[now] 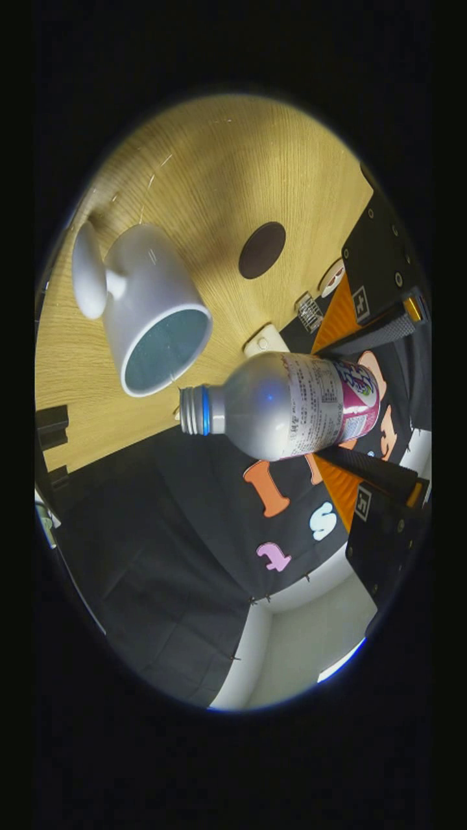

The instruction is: Take the bottle from table, then pour the juice into the cup, finally place the bottle on the coaster

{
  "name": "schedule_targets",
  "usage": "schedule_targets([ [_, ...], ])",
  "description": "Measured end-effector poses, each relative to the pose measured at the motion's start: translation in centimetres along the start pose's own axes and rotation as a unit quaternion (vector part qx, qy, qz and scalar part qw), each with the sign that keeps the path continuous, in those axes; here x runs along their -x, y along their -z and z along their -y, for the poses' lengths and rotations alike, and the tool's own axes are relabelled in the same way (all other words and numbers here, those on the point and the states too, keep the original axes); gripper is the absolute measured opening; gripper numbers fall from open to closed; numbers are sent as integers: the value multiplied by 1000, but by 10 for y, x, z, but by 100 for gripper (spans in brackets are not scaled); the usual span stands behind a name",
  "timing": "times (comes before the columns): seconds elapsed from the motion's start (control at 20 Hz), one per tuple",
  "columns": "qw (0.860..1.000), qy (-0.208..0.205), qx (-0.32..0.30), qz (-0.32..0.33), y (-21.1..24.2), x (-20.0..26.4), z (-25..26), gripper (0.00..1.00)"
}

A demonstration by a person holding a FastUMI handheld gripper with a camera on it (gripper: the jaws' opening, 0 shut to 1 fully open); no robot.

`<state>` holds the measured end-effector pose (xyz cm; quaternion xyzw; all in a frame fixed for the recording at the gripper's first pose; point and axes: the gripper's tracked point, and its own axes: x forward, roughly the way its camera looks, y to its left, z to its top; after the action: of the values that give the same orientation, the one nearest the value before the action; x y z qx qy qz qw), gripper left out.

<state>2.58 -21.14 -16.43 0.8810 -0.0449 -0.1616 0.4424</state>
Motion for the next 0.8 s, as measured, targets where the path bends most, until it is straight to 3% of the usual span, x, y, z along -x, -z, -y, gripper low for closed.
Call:
schedule_targets([
  [0.8,999,-8,-36,-1,2,3,-7,75],
])
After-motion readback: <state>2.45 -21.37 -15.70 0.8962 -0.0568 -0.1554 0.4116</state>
